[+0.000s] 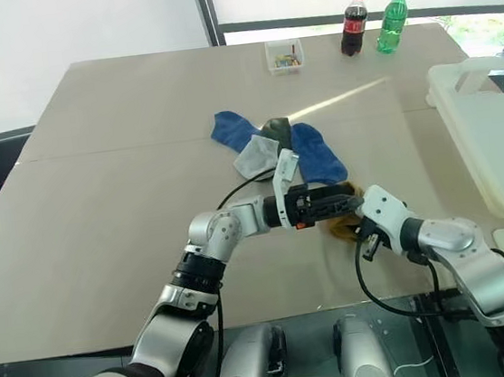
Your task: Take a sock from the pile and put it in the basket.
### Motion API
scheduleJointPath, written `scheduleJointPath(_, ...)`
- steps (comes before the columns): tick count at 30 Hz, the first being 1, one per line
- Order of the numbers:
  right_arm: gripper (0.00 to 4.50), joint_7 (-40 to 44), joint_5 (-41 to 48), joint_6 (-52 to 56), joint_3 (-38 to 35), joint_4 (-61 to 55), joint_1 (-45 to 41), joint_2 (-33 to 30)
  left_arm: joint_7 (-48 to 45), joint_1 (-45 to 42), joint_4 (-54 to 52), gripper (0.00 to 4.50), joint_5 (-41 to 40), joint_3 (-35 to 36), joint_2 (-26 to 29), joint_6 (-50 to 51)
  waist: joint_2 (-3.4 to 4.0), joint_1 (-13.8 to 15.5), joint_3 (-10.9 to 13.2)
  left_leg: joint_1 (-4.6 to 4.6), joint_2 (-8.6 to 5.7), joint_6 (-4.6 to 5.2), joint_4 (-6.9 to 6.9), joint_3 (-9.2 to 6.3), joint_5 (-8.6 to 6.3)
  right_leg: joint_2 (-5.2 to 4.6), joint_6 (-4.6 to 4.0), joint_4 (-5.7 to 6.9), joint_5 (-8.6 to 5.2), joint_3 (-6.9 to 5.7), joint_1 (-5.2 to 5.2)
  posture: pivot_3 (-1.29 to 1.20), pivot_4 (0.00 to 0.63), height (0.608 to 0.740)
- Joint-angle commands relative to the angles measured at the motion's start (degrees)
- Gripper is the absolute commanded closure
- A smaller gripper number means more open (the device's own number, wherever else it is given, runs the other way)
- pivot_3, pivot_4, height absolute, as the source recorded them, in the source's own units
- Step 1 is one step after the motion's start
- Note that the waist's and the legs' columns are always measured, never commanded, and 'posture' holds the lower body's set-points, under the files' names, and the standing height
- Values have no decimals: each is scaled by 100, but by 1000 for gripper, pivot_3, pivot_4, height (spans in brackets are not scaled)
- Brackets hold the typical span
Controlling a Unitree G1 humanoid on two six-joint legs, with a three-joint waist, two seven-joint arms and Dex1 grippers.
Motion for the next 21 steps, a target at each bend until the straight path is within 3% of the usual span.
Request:
scheduleJointPath(1,4500,-98,-179,-205,30,-323,-27,-107,71,50,441,50,664,-606,0,-106,-1,9,-1,0,0,0,1,-1,0,0,0,0,0,0,1,0,150,732)
scheduleJointPath(8,4500,-303,102,-13,-194,-205,-113,250,-179,284,-104,50,190,-190,207,162,-1,-20,-2,1,0,1,5,-3,0,-2,1,-1,0,-1,3,0,150,732)
scheduleJointPath(15,4500,-358,283,86,-366,-53,-225,380,-55,367,-100,50,443,-246,313,122,2,-1,3,-1,3,0,5,-2,0,1,0,5,1,-1,-1,0,150,732)
scheduleJointPath(21,4500,-232,239,9,-376,-184,-187,102,135,286,291,50,707,-226,41,-159,3,-4,3,-2,0,1,4,-1,0,-2,0,3,1,0,-1,0,150,732)
